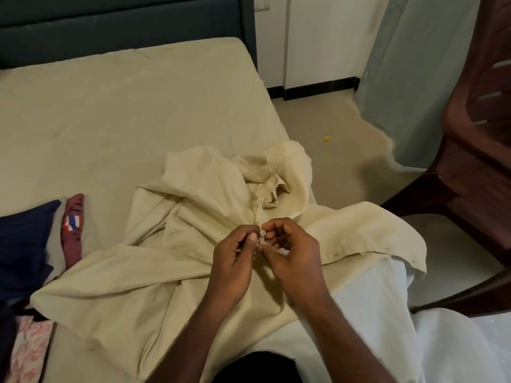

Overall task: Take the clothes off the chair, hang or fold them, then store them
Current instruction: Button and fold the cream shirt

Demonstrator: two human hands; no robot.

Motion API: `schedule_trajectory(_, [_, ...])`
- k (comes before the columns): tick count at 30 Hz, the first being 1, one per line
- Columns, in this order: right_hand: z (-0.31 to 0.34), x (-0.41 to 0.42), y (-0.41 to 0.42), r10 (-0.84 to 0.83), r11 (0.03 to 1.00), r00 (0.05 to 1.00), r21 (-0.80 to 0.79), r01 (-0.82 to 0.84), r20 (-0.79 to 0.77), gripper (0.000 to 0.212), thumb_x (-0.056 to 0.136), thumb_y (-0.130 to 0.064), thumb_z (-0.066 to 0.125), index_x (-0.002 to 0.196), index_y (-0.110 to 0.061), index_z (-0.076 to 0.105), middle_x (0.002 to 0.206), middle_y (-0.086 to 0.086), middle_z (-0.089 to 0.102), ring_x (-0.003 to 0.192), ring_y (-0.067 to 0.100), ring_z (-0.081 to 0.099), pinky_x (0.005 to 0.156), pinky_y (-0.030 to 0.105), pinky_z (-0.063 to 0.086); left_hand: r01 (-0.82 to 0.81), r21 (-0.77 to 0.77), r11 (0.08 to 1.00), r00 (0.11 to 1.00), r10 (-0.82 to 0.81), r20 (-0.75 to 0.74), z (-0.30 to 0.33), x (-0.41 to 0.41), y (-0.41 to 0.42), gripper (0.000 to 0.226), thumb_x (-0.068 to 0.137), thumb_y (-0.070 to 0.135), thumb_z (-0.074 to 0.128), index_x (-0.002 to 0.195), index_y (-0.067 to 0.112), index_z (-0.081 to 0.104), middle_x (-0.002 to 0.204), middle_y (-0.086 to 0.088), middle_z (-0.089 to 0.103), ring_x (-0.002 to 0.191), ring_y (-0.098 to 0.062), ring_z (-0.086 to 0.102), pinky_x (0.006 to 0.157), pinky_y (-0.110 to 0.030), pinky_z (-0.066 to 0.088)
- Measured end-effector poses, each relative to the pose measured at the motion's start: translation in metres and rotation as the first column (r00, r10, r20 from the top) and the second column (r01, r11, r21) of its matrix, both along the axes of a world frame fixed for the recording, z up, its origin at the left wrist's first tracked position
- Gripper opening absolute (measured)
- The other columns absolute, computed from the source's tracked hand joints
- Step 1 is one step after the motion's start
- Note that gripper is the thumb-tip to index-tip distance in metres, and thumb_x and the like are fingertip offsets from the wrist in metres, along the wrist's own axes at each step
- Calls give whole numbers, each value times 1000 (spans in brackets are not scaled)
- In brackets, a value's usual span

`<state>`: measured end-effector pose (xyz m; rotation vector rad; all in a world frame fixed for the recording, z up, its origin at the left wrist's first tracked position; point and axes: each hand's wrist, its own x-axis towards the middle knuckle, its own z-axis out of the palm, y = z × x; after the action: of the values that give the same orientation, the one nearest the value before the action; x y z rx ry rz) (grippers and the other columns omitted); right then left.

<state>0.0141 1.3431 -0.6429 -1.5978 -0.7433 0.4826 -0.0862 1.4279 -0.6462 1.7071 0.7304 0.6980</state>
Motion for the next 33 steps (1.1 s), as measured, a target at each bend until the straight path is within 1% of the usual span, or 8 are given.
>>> schedule_trajectory(4, [-3,3,-1,-72,997,988,8,72,137,29,87,1,73,108,-18,72,93,-10,69,91,12,67,84,25,56,80,223,972,990,-52,-129,-4,-15,11,22,92,10,72,112,19,73,97,12,73,92,-8,68,75,-14,50])
schedule_trajectory(8, [-4,18,-7,-98,994,925,-17,112,367,25,87,-2,73,107,-15,70,92,-8,69,86,7,66,81,22,53,130,445,886,960,0,-280,-9,-32,42,16,87,35,69,94,22,75,87,15,66,78,-5,63,69,-28,52])
schedule_trajectory(11, [-4,35,-12,2,986,828,-139,92,561,16,89,-11,73,104,-16,68,89,-5,68,78,15,63,74,35,54,132,386,913,950,-6,-312,1,-41,62,20,90,45,58,89,28,69,74,8,66,68,-11,63,62,-38,52])
schedule_trajectory(15, [-2,66,-14,241,914,724,-402,55,646,11,92,-20,67,103,-25,67,91,-7,66,80,20,64,74,44,53,155,208,966,953,-91,-288,24,-39,86,12,93,37,60,87,27,61,58,-2,53,52,-9,43,52,-30,35])
schedule_trajectory(22, [9,76,-18,497,812,776,-523,-259,388,3,93,-27,69,91,-26,70,81,-16,61,76,7,56,69,23,44,222,-95,970,974,-226,-30,64,-44,107,16,85,11,77,100,15,77,91,-25,68,84,-21,63,75,-21,51])
schedule_trajectory(27, [20,95,-5,433,869,836,-401,-289,337,11,95,-22,69,85,-19,70,72,-7,65,66,9,58,63,24,43,221,-161,962,954,-248,-169,69,-46,133,21,89,14,70,108,11,78,100,-15,76,98,-19,69,87,-21,54])
schedule_trajectory(30, [43,124,24,437,860,886,-359,-362,153,8,88,-22,80,85,-15,77,79,-3,73,71,6,62,70,27,51,239,-25,971,891,-229,-393,65,-26,161,13,90,9,74,101,13,80,99,-3,79,101,-19,72,96,-36,55])
schedule_trajectory(33, [80,151,53,486,802,874,-392,-450,-8,18,82,-19,85,87,-4,77,78,7,72,70,13,62,68,30,53,151,305,940,911,-12,-412,82,9,191,17,86,5,75,86,22,78,86,9,76,84,7,68,90,-35,56])
